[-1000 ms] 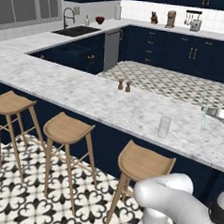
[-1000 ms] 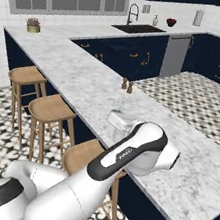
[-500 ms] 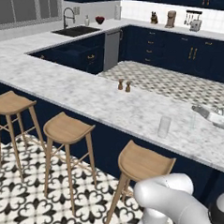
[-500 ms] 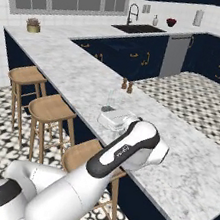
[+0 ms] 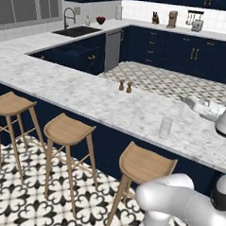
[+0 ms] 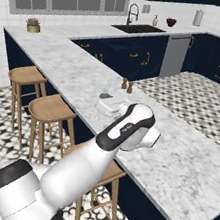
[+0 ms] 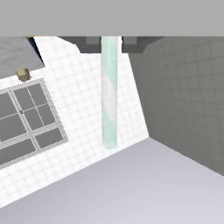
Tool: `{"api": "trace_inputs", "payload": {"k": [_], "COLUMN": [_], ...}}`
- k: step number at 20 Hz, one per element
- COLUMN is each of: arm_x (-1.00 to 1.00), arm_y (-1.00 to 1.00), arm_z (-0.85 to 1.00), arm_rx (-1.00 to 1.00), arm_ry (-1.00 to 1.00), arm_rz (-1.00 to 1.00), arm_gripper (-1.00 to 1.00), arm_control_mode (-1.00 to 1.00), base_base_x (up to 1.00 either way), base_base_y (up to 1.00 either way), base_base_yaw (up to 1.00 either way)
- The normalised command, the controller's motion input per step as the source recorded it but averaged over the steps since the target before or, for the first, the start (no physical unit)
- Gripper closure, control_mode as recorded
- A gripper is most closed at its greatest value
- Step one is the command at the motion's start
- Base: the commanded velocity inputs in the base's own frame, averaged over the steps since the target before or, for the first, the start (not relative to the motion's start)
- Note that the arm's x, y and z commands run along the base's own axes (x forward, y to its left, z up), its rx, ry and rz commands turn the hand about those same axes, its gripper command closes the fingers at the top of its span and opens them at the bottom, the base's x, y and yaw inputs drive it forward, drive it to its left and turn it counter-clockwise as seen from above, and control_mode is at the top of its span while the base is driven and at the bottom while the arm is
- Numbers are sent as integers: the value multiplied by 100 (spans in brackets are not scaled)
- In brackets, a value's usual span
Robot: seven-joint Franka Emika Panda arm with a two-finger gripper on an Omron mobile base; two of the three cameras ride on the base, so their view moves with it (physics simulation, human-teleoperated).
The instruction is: Take a straw from the drawer in front and place it inside the glass cup on the dining counter.
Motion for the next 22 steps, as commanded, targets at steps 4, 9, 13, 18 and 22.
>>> {"api": "trace_inputs", "payload": {"k": [4, 9, 13, 18, 22], "arm_x": [92, 65, 43, 29, 12], "arm_y": [-1, 0, -6, -54, -64], "arm_z": [0, -29, -26, 0, 3], "arm_rx": [14, 6, 0, 0, -1], "arm_ry": [-26, -30, -32, -19, -10], "arm_rz": [11, 9, 6, 4, 0], "arm_gripper": [100, 100, 100, 100, 100], "arm_control_mode": [-100, -100, -100, -100, -100], "base_base_x": [0, 0, 0, 0, 0], "base_base_y": [0, 0, 0, 0, 0], "base_base_yaw": [0, 0, 0, 0, 0]}}
